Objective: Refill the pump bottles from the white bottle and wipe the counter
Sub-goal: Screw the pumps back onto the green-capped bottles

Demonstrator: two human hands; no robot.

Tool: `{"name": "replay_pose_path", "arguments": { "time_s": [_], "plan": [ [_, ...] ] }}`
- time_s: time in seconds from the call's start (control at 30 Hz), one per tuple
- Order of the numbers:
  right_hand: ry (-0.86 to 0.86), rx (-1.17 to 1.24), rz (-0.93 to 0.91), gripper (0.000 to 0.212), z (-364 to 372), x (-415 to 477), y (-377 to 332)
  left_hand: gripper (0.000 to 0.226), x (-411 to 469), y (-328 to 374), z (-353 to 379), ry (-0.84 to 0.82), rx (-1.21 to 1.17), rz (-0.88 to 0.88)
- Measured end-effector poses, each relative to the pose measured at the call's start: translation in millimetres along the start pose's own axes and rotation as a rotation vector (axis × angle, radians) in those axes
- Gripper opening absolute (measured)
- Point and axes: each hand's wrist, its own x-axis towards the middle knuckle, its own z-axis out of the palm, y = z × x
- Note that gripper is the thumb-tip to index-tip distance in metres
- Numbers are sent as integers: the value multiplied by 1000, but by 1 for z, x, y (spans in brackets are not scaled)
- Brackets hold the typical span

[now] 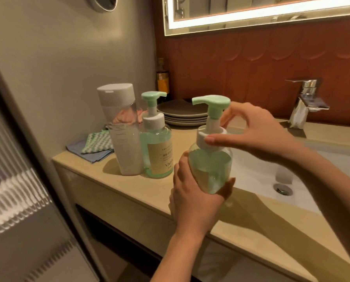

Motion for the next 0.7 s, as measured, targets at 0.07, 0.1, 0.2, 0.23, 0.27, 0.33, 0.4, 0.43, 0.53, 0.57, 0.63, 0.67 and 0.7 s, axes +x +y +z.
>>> {"name": "replay_pose_path", "arguments": {
  "time_s": [0.07,0.1,0.2,0.23,0.27,0.33,0.4,0.43,0.53,0.57,0.63,0.67,0.7],
  "plan": [
    [-124,61,-4,60,1,12,-2,98,0,0,-1,7,-6,7],
    [-182,125,-24,62,3,16,-3,98,1,0,-1,10,-9,5],
    [-326,377,-135,47,15,28,4,101,2,-3,1,12,-11,0],
    [-375,459,-159,36,20,30,5,103,2,-3,1,8,-8,-9],
    [-402,544,-165,24,24,31,8,106,2,-4,2,-4,1,-28],
    [-378,642,-136,14,30,29,7,110,1,-3,3,-22,10,-76],
    [-296,661,-90,8,34,27,6,112,1,-4,4,-1,15,-74],
    [-240,642,-64,21,35,26,4,111,1,-3,5,11,26,-64],
    [-79,541,11,39,40,18,-8,100,-1,-3,6,56,29,-24],
    [-32,481,21,42,42,15,-10,98,-1,-3,6,82,19,0],
    [47,373,24,49,46,7,-10,95,-2,-4,6,121,-13,40],
    [68,343,25,45,46,3,-10,93,-2,-4,5,127,-25,48],
    [78,333,29,39,46,-1,-9,92,-2,-4,5,122,-29,52]
  ]
}}
